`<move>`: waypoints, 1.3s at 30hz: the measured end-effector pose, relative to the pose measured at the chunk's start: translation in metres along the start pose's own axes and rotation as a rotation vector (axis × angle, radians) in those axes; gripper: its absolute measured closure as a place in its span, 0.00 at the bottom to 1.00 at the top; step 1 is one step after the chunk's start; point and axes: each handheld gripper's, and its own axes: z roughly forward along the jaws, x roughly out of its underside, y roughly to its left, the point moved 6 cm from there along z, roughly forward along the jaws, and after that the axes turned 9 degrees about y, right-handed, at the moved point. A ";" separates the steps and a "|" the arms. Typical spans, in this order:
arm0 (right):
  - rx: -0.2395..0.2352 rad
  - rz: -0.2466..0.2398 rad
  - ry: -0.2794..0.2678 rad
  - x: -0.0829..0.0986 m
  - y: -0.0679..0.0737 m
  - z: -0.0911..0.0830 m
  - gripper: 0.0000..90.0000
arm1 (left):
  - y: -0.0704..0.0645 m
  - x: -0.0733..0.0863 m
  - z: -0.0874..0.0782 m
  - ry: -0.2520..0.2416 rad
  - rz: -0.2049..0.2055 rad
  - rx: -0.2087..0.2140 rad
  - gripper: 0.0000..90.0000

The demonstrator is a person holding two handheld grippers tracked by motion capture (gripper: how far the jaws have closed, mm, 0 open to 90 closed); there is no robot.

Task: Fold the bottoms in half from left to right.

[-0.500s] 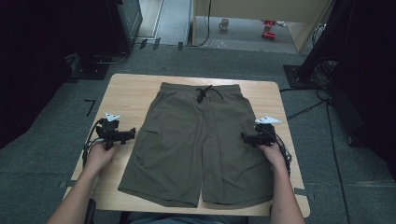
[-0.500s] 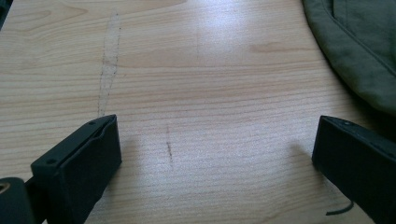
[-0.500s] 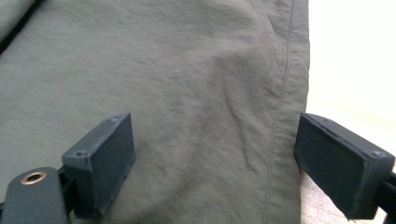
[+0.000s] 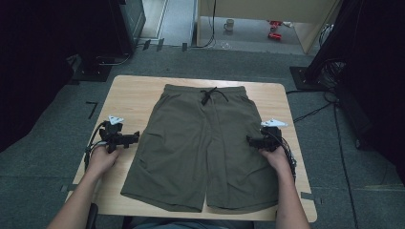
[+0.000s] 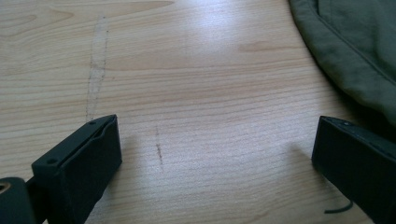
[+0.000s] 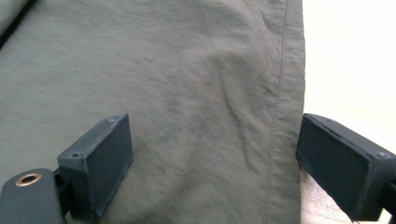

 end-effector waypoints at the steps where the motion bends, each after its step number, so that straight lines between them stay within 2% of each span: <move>1: 0.003 0.004 0.000 0.000 0.000 0.000 0.11 | -0.001 0.001 0.000 0.003 0.015 0.004 0.02; 6: 0.003 0.005 0.000 0.000 0.000 0.000 0.12 | -0.003 0.002 -0.001 0.009 0.053 0.017 0.02; 9: 0.003 0.004 -0.001 0.000 0.000 0.000 0.12 | -0.002 0.003 -0.002 0.013 0.094 0.046 0.02; 12: 0.001 0.006 0.000 0.000 0.000 0.000 0.12 | -0.001 0.003 -0.004 0.030 0.108 0.057 0.03; 15: 0.002 0.009 0.008 -0.001 -0.001 -0.001 0.16 | 0.000 0.002 -0.007 0.029 0.101 0.055 0.15; 18: -0.004 0.010 0.020 -0.001 -0.002 -0.002 0.18 | 0.000 0.003 -0.009 0.044 0.121 0.067 0.17; 21: -0.013 0.032 0.037 -0.003 -0.004 -0.004 0.22 | -0.002 0.005 -0.010 0.051 0.141 0.088 0.17; 22: -0.016 0.044 0.039 -0.004 -0.005 -0.006 0.23 | -0.003 0.006 -0.013 0.057 0.155 0.121 0.18; 24: -0.017 0.055 0.036 -0.005 -0.005 -0.008 0.23 | -0.004 0.006 -0.015 0.052 0.166 0.130 0.24; 25: -0.016 0.059 0.032 -0.007 -0.006 -0.009 0.23 | -0.004 0.006 -0.016 0.055 0.170 0.134 0.28; 29: -0.029 0.094 0.015 -0.013 -0.006 -0.015 0.26 | -0.006 0.006 -0.017 0.066 0.173 0.158 0.29; 30: -0.034 0.102 0.010 -0.015 -0.006 -0.016 0.26 | -0.007 0.007 -0.018 0.074 0.174 0.175 0.29; 36: -0.038 0.078 0.001 -0.022 0.000 -0.017 0.25 | -0.007 0.011 -0.023 0.087 0.167 0.217 0.29; 39: -0.046 0.067 -0.006 -0.025 0.004 -0.017 0.25 | -0.006 0.013 -0.025 0.086 0.175 0.215 0.29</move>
